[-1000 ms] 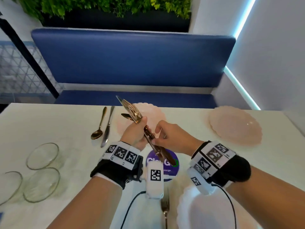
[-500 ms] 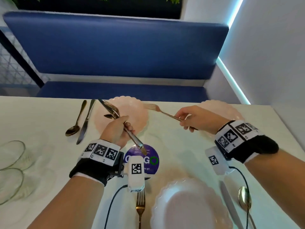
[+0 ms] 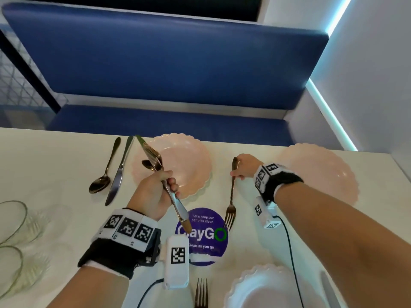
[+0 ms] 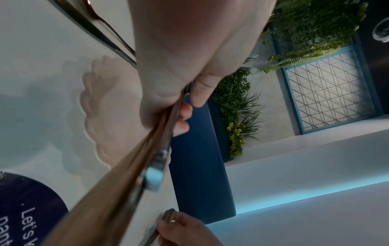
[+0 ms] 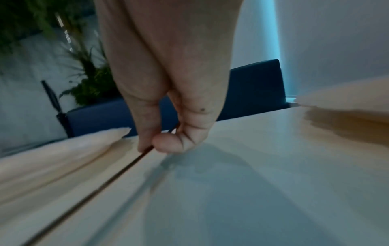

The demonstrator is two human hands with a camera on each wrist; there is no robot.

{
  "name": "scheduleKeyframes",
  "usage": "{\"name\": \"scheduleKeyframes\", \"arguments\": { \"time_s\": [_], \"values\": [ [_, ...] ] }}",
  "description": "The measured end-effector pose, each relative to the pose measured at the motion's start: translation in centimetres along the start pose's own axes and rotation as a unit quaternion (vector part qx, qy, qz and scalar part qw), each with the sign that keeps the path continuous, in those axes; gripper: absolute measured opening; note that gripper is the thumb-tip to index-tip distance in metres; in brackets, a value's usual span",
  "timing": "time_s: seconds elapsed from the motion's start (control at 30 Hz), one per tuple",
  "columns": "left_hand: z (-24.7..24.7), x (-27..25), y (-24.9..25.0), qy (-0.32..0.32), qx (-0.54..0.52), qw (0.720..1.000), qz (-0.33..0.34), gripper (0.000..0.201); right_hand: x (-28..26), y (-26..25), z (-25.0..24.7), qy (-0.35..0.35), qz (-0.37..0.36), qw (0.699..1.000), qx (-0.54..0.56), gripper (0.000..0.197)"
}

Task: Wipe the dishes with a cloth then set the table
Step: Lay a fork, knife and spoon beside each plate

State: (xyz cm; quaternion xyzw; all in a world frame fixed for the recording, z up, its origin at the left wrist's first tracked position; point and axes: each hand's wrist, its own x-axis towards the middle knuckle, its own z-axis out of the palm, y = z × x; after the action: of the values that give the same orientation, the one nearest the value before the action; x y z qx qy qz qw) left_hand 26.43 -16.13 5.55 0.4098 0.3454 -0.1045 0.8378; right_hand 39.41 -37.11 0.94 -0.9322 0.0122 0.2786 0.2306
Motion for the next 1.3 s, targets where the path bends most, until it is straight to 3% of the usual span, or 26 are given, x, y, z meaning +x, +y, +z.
{"name": "scheduleKeyframes", "arguments": {
  "time_s": [0.13,0.23,0.37,0.6,0.9,1.03,1.1,1.17,1.23,1.3],
  "values": [
    [-0.2,0.5,0.0,-0.016,0.011,1.0,0.004,0.02,0.8,-0.6,1.7,0.055,-0.002,0.999,0.001,0.054],
    [-0.5,0.7,0.3,-0.013,0.013,1.0,0.011,0.018,-1.0,-0.3,2.7,0.089,-0.012,0.995,-0.034,0.046],
    [-0.5,0.6,0.5,-0.015,0.018,1.0,0.018,0.016,-3.9,0.6,5.2,0.025,-0.029,0.995,-0.092,0.029],
    [0.3,0.5,-0.1,-0.027,0.025,0.999,0.019,0.023,-1.9,-2.3,4.7,0.084,-0.047,0.994,-0.046,0.017],
    [0.7,0.4,-0.8,-0.082,0.04,0.996,0.017,0.023,-0.9,-3.6,4.4,0.095,-0.049,0.993,-0.043,0.026],
    [1.0,0.1,-1.1,-0.09,0.056,0.994,0.025,0.019,-1.8,-3.2,3.9,0.103,-0.047,0.994,0.007,0.036],
    [1.2,-0.1,-1.2,-0.087,0.073,0.993,0.027,0.019,-2.9,-3.1,3.5,0.167,-0.098,0.98,0.044,0.033],
    [1.5,-0.2,-1.4,-0.083,0.082,0.993,0.027,0.019,-4.8,-3.5,2.8,0.238,-0.215,0.944,0.074,0.024],
    [2.1,-0.2,-1.7,-0.08,0.091,0.992,0.034,0.019,-7.0,-4.3,2.0,0.245,-0.344,0.905,0.057,0.017],
    [2.7,-0.4,-2.3,-0.079,0.121,0.988,0.053,0.019,-8.7,-4.9,1.2,0.204,-0.423,0.883,0.011,0.017]
  ]
}}
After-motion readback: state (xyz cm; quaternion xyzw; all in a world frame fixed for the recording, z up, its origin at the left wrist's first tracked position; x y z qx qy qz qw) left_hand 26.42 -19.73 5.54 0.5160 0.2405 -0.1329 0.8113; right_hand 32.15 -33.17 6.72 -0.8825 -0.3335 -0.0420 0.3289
